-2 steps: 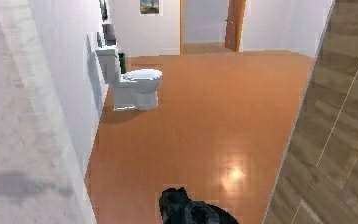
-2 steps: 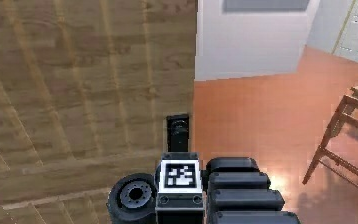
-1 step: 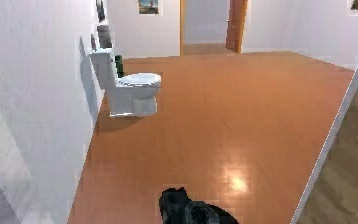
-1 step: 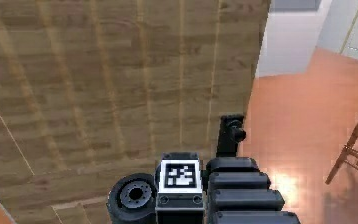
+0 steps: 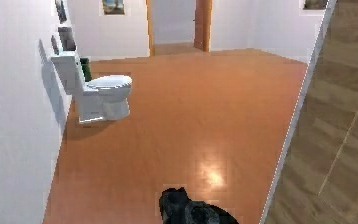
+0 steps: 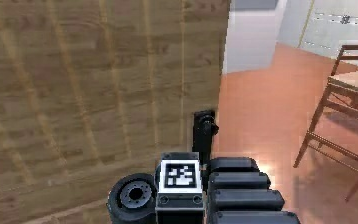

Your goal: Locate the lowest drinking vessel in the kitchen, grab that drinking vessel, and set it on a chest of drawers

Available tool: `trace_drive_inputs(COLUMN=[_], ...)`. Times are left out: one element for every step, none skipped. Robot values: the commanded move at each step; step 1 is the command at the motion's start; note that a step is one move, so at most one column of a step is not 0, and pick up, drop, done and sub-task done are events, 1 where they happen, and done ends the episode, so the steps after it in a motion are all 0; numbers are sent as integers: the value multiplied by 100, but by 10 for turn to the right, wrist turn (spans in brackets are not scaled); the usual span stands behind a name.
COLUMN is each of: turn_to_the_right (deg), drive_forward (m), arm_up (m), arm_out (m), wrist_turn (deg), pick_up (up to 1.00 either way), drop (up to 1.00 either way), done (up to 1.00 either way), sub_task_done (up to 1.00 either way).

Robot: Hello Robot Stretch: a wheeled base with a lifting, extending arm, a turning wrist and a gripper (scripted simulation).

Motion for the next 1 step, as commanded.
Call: trace_drive_inputs(turn_to_the_right=[0], drive_forward=[100], arm_up=[0], arm_out=[0], wrist_turn=[0], pick_up=[0], drop=[0], done=[0], sub_task_done=[0])
